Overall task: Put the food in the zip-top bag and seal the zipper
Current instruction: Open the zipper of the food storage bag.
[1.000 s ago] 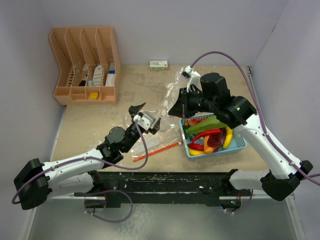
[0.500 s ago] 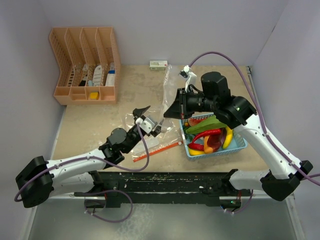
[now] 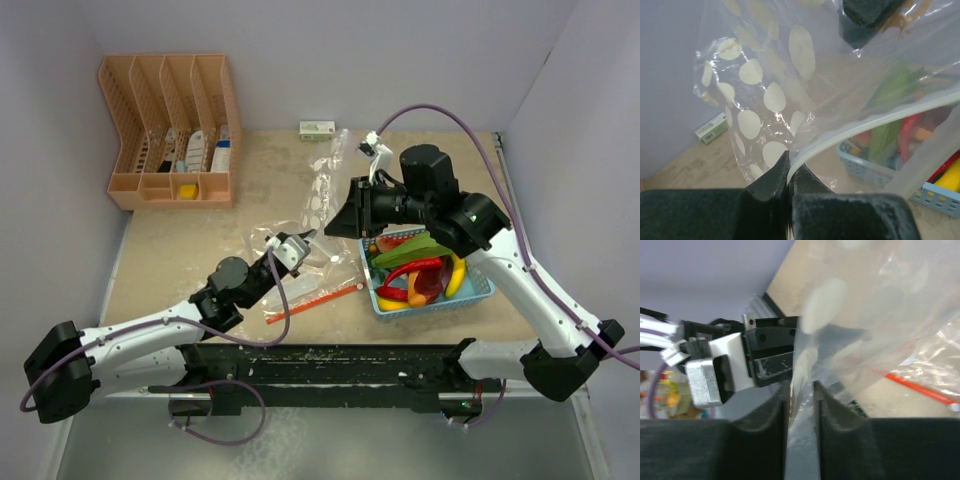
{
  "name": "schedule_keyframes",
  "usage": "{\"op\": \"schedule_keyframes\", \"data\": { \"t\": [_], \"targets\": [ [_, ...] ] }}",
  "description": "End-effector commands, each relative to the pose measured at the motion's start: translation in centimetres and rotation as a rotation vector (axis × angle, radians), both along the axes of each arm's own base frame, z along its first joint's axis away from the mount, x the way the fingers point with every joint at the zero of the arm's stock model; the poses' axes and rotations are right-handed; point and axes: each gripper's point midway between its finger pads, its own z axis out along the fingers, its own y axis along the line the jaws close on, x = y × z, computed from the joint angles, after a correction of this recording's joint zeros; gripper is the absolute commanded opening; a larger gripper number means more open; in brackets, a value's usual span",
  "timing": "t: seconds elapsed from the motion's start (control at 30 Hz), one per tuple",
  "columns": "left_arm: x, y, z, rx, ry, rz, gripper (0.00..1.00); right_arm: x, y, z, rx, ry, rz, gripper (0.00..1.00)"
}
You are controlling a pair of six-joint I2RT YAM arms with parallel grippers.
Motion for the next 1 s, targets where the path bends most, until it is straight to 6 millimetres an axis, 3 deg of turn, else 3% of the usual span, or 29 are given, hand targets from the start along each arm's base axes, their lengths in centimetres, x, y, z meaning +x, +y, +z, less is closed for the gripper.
{"op": "schedule_keyframes", "data": {
  "t": [0.0,0.17,0.23,0.27,0.43,0.53,0.73,0.97],
  "targets": [
    [0.3,0.8,2.0,-0.052,0.069,0.039,0.0,2.2,-2.1,0.8,-0.087,-0.116,-0.124,0.43],
    [1.2,3.0,2.6,-0.095,0.158,0.171,0.0,4.9,-9.9,3.5,-0.202,-0.328,-0.509,0.88],
    [1.3,3.7,3.0,-0.128,0.215,0.213,0.0,5.1,-12.5,4.6,-0.207,-0.399,-0.621,0.91],
    [1.5,4.1,3.2,-0.146,0.242,0.24,0.0,5.1,-12.8,5.1,-0.195,-0.443,-0.627,0.91],
    [2.0,4.6,4.8,-0.28,0.416,0.332,0.0,3.9,-11.5,2.4,-0.15,-0.425,-0.542,0.88],
    [2.4,4.6,4.9,-0.351,0.532,0.4,0.0,3.2,-10.4,1.3,-0.089,-0.405,-0.494,0.86],
    [3.1,3.7,4.1,-0.432,0.677,0.479,0.0,2.0,-8.3,2.2,0.036,-0.414,-0.395,0.82],
    [3.9,1.0,1.0,-0.352,0.781,0.499,0.0,2.2,-6.3,2.7,0.085,-0.411,-0.329,0.81]
  ]
}}
